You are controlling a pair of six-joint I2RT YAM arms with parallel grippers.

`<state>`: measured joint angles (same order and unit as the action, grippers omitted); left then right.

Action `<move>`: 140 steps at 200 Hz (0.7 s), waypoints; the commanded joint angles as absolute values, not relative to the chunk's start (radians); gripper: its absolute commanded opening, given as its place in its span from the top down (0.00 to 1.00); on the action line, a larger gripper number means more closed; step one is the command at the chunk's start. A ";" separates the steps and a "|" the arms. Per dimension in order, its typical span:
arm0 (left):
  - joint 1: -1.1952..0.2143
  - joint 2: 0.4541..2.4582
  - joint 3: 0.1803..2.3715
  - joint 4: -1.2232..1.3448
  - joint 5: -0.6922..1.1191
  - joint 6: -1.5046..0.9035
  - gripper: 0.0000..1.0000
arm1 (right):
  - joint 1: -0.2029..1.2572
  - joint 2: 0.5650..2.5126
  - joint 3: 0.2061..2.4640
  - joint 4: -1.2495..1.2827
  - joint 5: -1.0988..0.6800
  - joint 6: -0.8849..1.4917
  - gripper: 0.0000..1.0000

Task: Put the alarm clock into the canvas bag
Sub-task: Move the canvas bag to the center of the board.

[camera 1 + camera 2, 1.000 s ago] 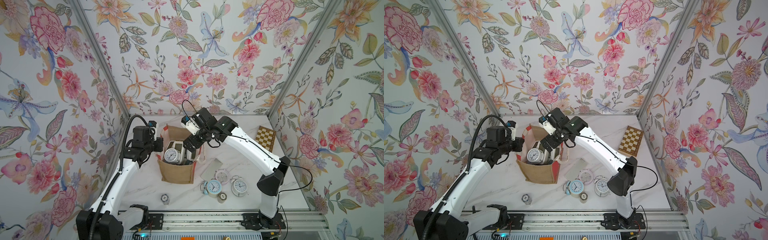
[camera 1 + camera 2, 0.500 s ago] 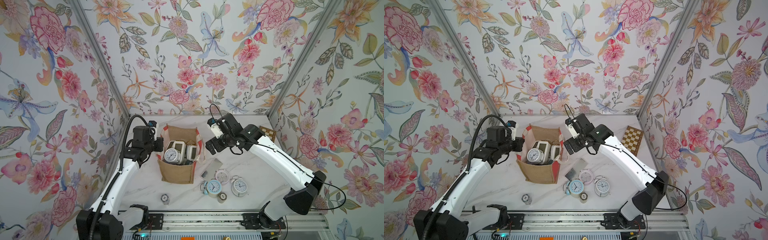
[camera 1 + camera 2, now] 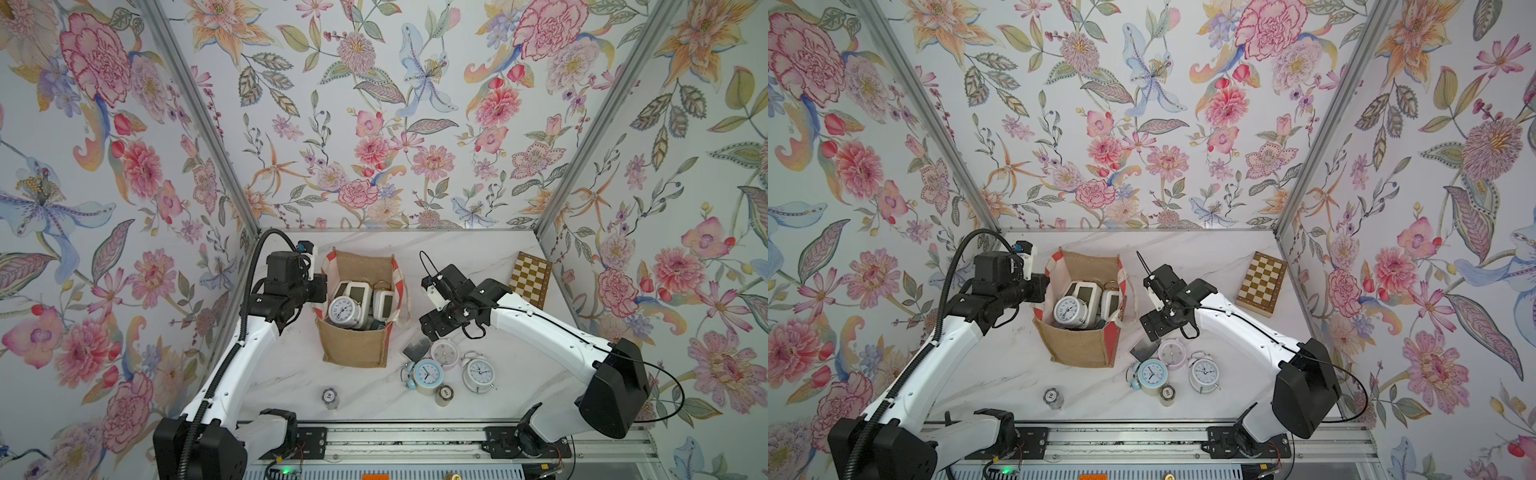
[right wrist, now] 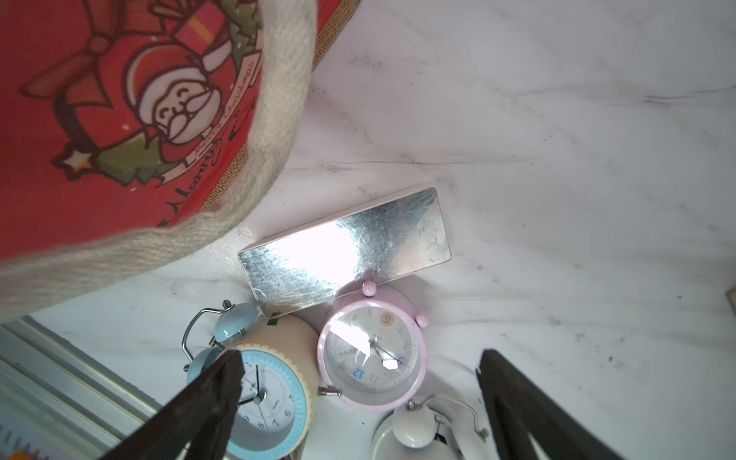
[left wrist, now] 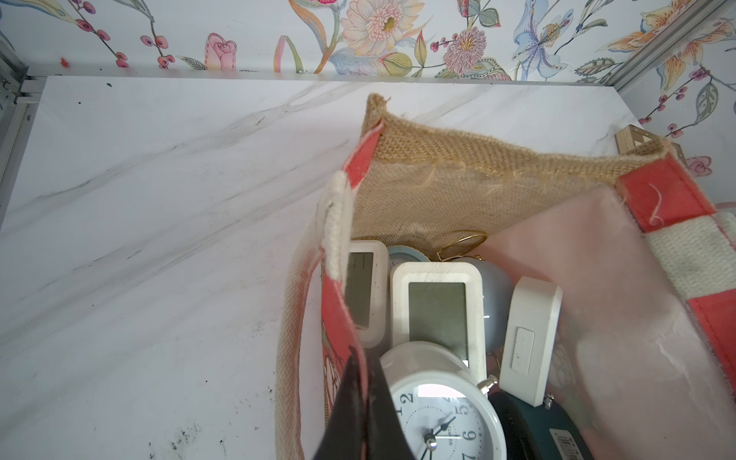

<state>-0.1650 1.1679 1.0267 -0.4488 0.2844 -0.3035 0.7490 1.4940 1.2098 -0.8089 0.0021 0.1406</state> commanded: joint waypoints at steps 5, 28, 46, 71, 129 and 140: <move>-0.172 1.174 1.050 -0.371 0.290 -0.309 0.96 | 0.808 1.507 1.158 -0.713 -0.011 0.163 0.06; -0.172 1.172 1.051 -0.372 0.290 -0.310 0.96 | 0.866 1.551 1.137 -0.688 0.023 0.155 0.05; -0.172 1.171 1.050 -0.374 0.290 -0.310 0.96 | 0.895 1.584 1.127 -0.670 0.061 0.159 0.03; -0.173 1.167 1.050 -0.376 0.289 -0.310 0.96 | 0.929 1.623 1.117 -0.645 0.118 0.163 0.00; -0.173 1.170 1.055 -0.377 0.290 -0.307 0.96 | 0.987 1.715 1.118 -0.624 0.227 0.169 0.01; -0.172 1.171 1.058 -0.376 0.290 -0.308 0.96 | 0.994 1.730 1.122 -0.624 0.250 0.171 0.01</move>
<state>-0.1650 1.1679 1.0267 -0.4477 0.2840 -0.3035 0.9722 1.6840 1.1244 -0.6216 0.1715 0.1562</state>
